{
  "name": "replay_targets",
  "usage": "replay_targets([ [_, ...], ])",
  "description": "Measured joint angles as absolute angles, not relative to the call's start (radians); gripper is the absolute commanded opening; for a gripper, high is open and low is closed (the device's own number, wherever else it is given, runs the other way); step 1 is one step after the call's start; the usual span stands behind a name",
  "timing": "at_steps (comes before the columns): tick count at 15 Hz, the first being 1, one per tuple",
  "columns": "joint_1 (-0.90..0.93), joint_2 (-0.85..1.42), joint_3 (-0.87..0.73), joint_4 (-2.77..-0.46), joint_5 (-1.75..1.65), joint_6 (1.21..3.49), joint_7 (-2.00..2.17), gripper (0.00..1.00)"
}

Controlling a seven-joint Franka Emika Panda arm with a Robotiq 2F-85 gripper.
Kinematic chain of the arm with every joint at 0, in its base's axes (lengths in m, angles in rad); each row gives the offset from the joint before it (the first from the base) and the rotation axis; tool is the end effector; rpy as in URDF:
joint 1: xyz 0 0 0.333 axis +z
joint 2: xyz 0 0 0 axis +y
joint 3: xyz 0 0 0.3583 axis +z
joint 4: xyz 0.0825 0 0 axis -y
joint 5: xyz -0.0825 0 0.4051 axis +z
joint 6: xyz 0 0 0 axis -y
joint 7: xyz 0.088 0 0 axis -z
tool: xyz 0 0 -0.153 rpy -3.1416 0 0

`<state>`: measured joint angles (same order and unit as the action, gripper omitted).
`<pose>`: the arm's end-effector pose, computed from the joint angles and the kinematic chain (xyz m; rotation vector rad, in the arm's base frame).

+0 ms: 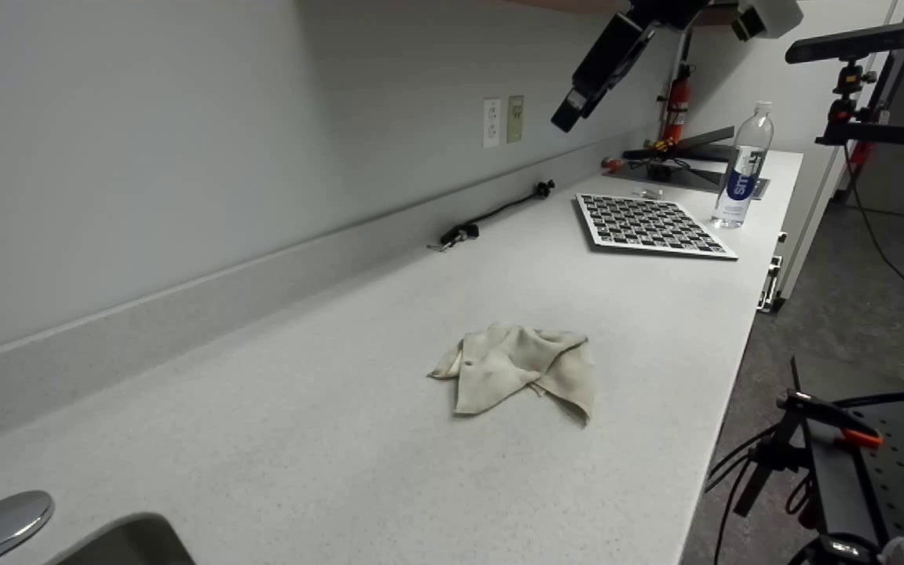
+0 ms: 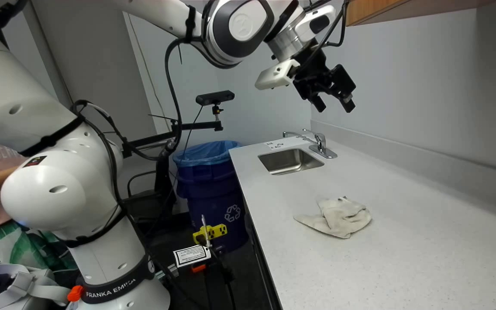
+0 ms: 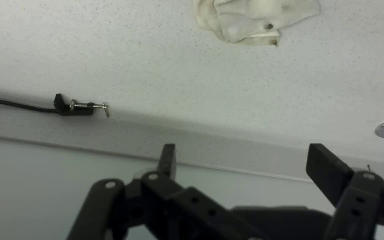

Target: Get the white cloth from the countertop, use it to wipe the cabinet on top, then put it back on the table

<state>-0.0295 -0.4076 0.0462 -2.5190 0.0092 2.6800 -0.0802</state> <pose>0.4800 0.0087 0.4751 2.9838 0.1365 0.8712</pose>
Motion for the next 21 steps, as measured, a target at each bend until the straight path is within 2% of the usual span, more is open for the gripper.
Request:
replay_targets([
  [11, -0.032, -0.585, 0.03, -2.52, -0.007, 2.459, -0.076, 1.0],
  [21, -0.084, -0.667, 0.034, -2.524, -0.093, 2.432, -0.004, 1.0],
])
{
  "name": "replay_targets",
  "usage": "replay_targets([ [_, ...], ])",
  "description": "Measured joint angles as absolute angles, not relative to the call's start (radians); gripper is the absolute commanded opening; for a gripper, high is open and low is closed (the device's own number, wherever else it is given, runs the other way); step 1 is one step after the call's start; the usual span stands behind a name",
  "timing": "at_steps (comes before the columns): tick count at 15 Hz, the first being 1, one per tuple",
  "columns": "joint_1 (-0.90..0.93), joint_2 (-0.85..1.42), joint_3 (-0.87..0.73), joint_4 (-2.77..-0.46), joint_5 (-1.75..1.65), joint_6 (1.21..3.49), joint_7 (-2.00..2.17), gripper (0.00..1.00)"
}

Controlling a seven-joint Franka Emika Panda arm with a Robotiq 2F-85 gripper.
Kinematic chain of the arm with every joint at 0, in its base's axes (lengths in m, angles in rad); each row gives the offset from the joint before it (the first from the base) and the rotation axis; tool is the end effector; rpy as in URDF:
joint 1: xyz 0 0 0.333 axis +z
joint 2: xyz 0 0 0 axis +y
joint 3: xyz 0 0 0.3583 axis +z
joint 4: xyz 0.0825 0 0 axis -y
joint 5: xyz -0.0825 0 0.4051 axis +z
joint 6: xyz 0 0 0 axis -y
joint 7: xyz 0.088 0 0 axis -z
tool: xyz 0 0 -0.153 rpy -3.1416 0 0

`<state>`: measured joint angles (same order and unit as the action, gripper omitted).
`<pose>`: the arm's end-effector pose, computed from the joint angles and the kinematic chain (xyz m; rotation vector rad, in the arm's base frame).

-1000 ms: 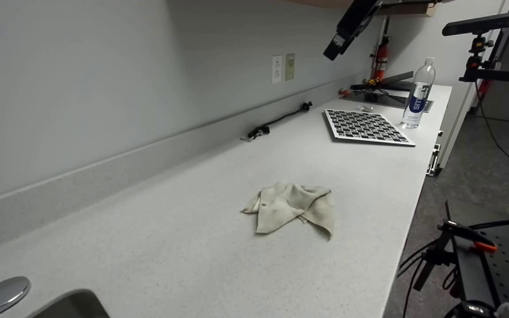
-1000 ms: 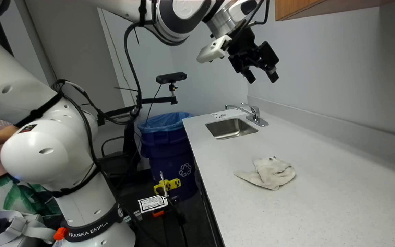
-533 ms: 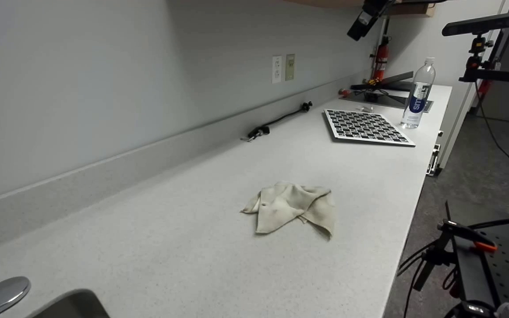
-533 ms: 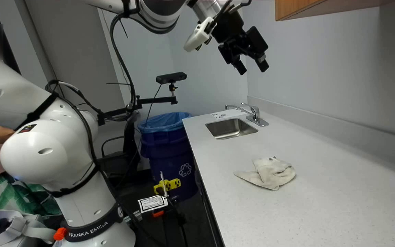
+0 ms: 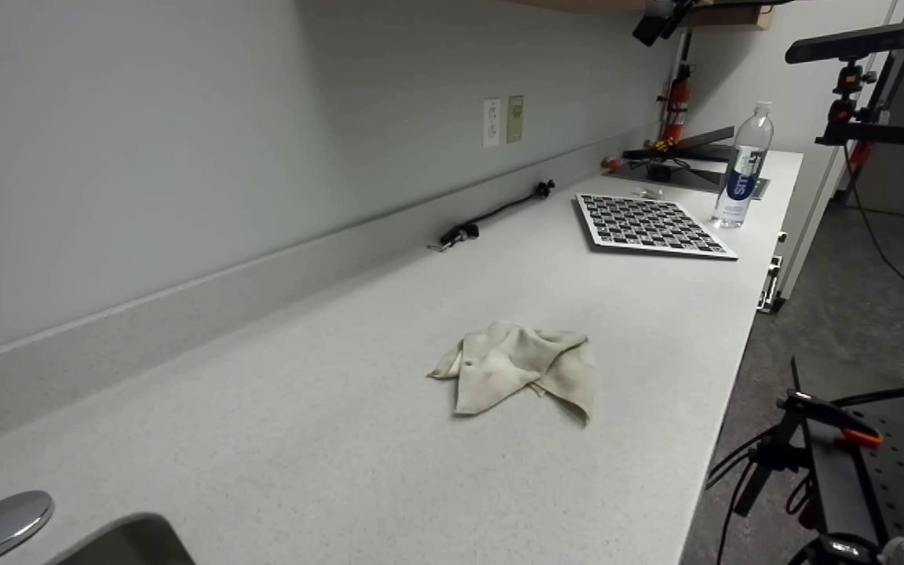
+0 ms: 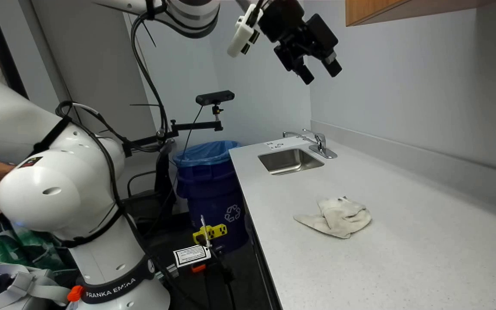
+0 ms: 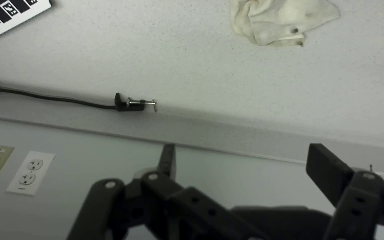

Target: Get the white cloth from the countertop, use it to wipe the cabinet on top, then put it back on the table

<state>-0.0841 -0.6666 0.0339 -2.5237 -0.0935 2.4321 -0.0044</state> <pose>0.4118 -0.0222 0.5498 2.9030 0.0089 0.8521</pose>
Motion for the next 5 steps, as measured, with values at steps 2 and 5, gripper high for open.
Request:
replay_targets([
  [2, -0.09, -0.668, 0.037, -2.524, -0.094, 2.431, 0.002, 1.0],
  [5, -0.091, -0.668, 0.038, -2.524, -0.094, 2.431, 0.004, 1.0],
])
